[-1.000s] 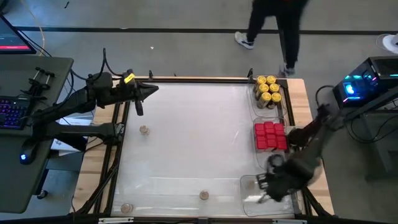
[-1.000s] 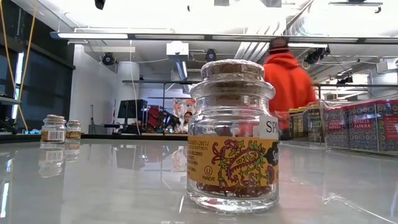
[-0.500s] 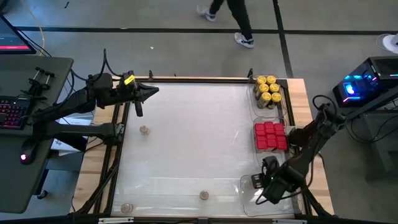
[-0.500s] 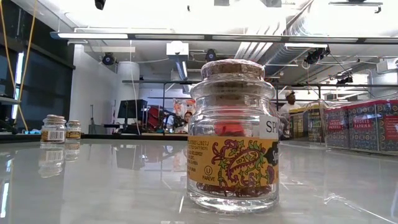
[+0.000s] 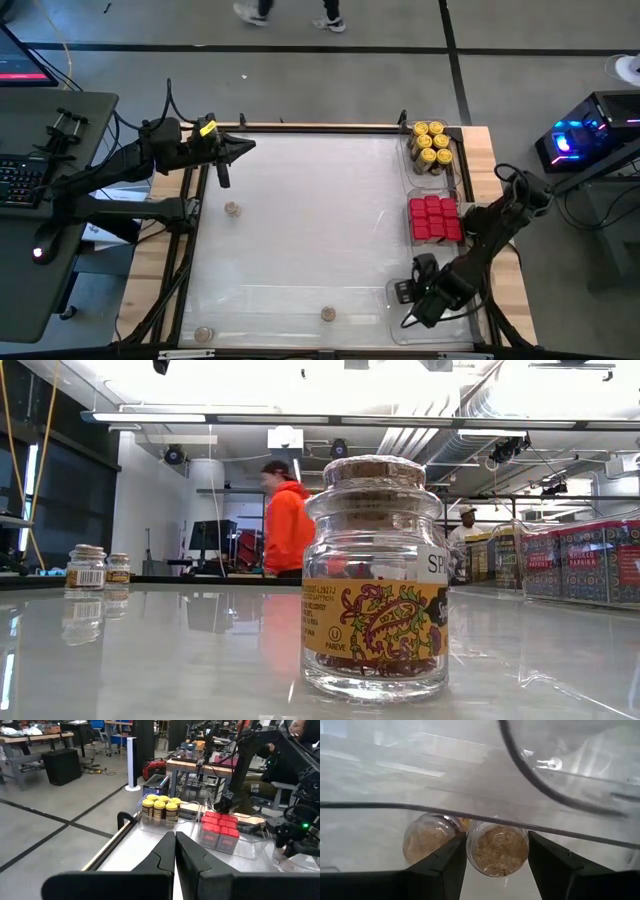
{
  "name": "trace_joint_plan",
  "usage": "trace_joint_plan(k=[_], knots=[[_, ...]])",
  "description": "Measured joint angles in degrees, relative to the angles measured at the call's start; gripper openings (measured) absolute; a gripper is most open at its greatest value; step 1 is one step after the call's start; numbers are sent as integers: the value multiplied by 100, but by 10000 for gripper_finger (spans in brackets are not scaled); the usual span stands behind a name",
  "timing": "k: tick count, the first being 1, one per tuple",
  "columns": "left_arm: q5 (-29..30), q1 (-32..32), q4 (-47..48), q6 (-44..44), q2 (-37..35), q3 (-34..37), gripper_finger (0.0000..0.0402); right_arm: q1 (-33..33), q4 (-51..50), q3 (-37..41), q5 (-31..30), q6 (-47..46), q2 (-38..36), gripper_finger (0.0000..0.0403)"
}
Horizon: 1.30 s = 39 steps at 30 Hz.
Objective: Sort spices by type
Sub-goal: Put the brown seasoning bottle into the bottom transparent bin
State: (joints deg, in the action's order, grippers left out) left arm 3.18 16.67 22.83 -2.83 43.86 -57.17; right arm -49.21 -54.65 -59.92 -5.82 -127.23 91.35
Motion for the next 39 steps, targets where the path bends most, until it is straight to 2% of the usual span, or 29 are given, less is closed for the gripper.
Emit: trace_joint_plan(k=[9,15,33,39], knots=[[0,0,9,116,0,0,0,20,57,-268,3,639,4,193],[0,0,9,115,0,-2,0,49,105,-339,-463,848,4,194],[0,0,184,109,0,-4,0,81,14,-333,-258,1031,4,195],[0,2,181,112,2,-4,0,119,-65,-332,-274,1473,4,195]])
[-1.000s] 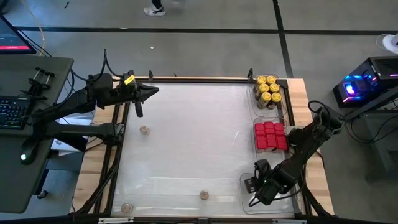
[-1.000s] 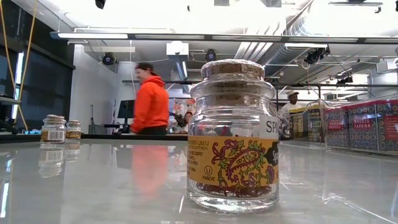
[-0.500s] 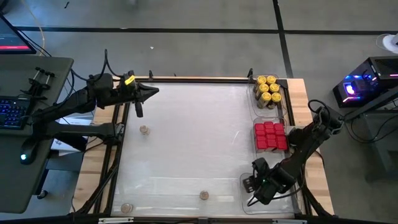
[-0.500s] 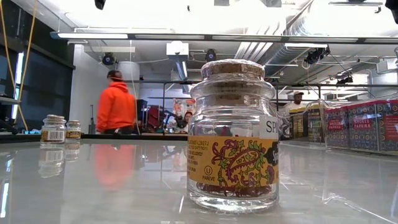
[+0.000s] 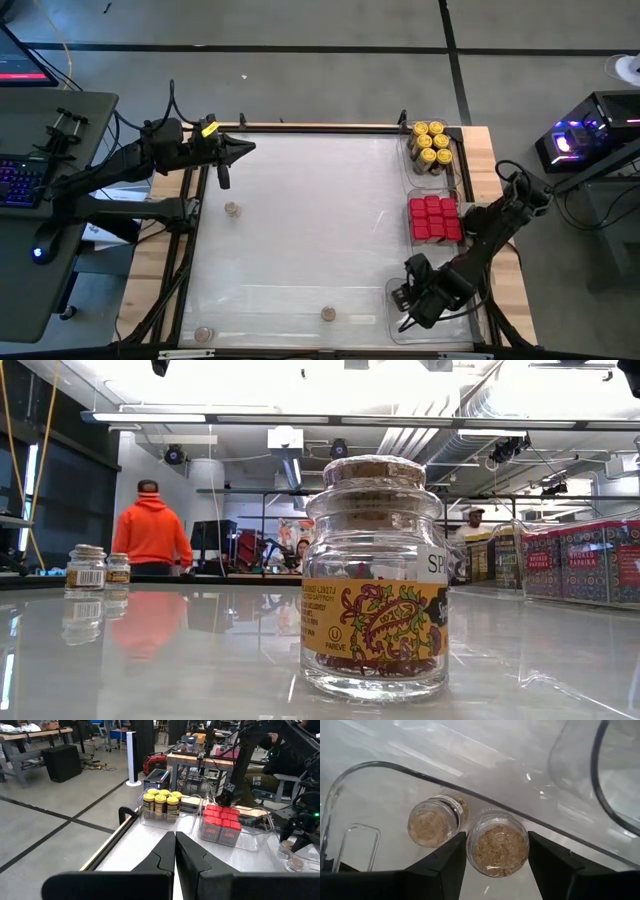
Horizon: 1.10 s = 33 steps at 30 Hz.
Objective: Sort spices by type
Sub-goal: Put the brown seasoning bottle into the bottom transparent bin
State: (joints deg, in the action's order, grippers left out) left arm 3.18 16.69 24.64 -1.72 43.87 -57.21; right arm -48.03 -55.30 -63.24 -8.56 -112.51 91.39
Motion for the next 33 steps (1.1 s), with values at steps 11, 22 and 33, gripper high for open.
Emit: trace_joint_plan(k=[11,22,33], knots=[[0,0,-1,0,-1,0,0,4,-51,2,136,-57,15,216],[0,0,0,-11,0,0,0,4,31,-4,961,52,15,285],[-1,0,162,0,1,0,0,-200,313,-644,1526,-551,15,286]])
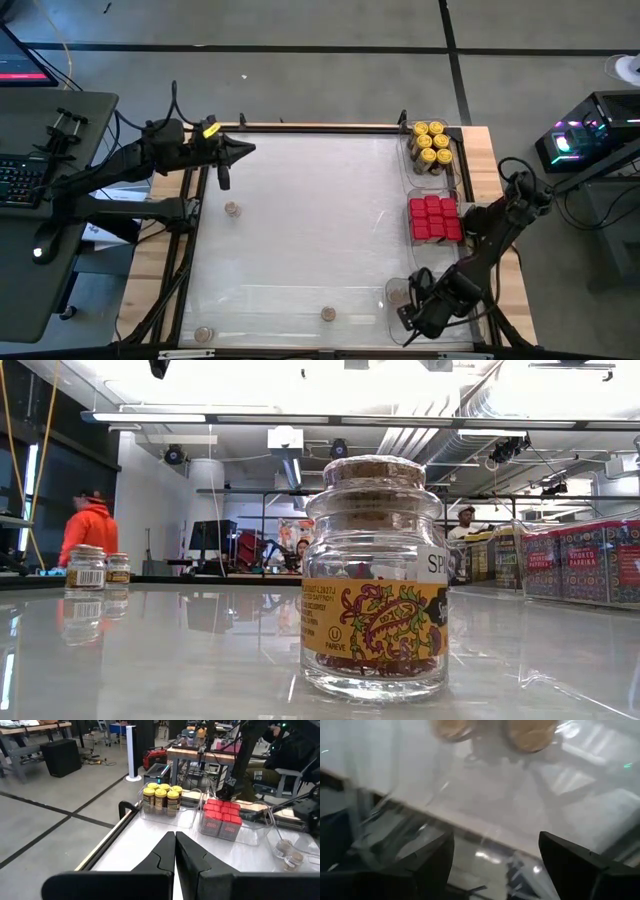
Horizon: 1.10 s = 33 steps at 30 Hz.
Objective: Sort spices by type
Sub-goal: Put the brown seasoning bottle into the bottom transparent bin
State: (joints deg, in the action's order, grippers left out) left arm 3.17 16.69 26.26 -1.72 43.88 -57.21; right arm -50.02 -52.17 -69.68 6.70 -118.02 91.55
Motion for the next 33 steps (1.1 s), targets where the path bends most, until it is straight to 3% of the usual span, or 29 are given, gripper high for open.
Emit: trace_joint_plan(k=[6,10,15,22,28,31,33], knots=[[-1,0,180,0,-2,0,0,-39,144,19,46,-636,0,286],[-207,0,443,-41,-2,0,0,71,904,-26,-91,-347,0,286],[-776,-3,1202,-739,20,0,0,372,1253,-731,-1905,767,0,286],[-646,36,3016,-1341,270,0,0,1166,1140,-1699,-4130,2805,0,286],[-408,-31,4825,-1787,968,234,0,1988,1136,-1887,-4433,4206,0,286],[-114,-160,4891,-2044,1142,676,0,2344,1173,-1865,-4599,4710,18,270],[-32,-212,4881,-2265,1166,959,0,2553,1287,-1865,-4820,4979,63,235]])
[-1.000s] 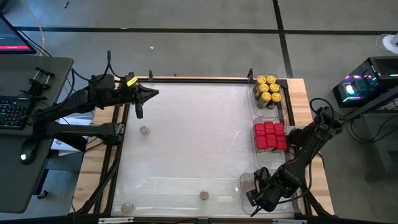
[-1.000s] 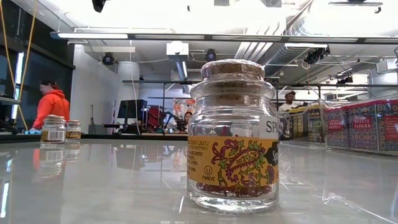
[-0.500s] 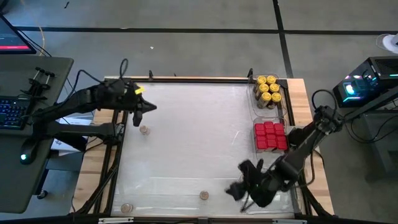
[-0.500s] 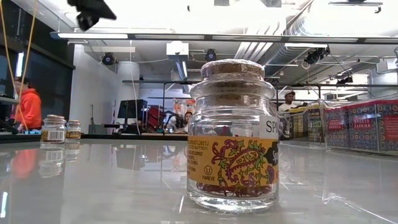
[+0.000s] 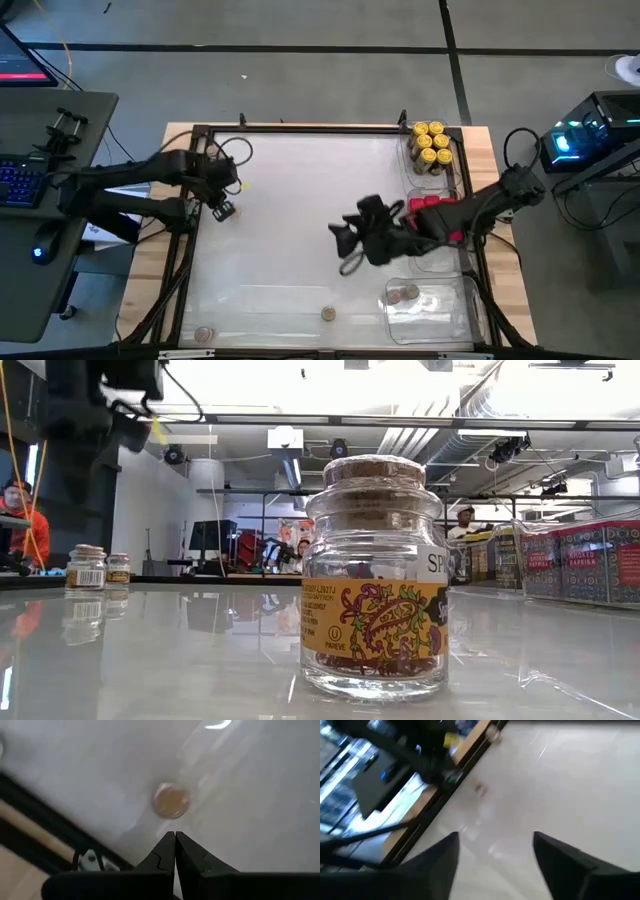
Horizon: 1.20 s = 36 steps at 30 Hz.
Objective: Sort spices by type
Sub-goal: Put the brown seasoning bottle into the bottom transparent bin
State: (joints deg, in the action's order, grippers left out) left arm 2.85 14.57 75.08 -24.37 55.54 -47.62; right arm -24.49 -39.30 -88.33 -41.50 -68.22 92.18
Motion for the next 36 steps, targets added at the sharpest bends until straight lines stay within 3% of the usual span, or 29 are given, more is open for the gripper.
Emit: trace_joint_plan(k=[2,5,7,15,36], knots=[[132,-47,-110,-221,-14,217,0,139,16,4,-215,254,27,175],[258,-76,-560,-414,-121,419,0,321,49,4,-571,567,31,50],[217,-77,-840,-538,-124,472,0,424,104,5,-814,794,33,19],[190,-78,-950,-687,234,490,0,647,594,7,-1293,1190,33,6],[334,-81,-1126,-290,1519,475,0,640,621,9,-1239,1289,33,1]])
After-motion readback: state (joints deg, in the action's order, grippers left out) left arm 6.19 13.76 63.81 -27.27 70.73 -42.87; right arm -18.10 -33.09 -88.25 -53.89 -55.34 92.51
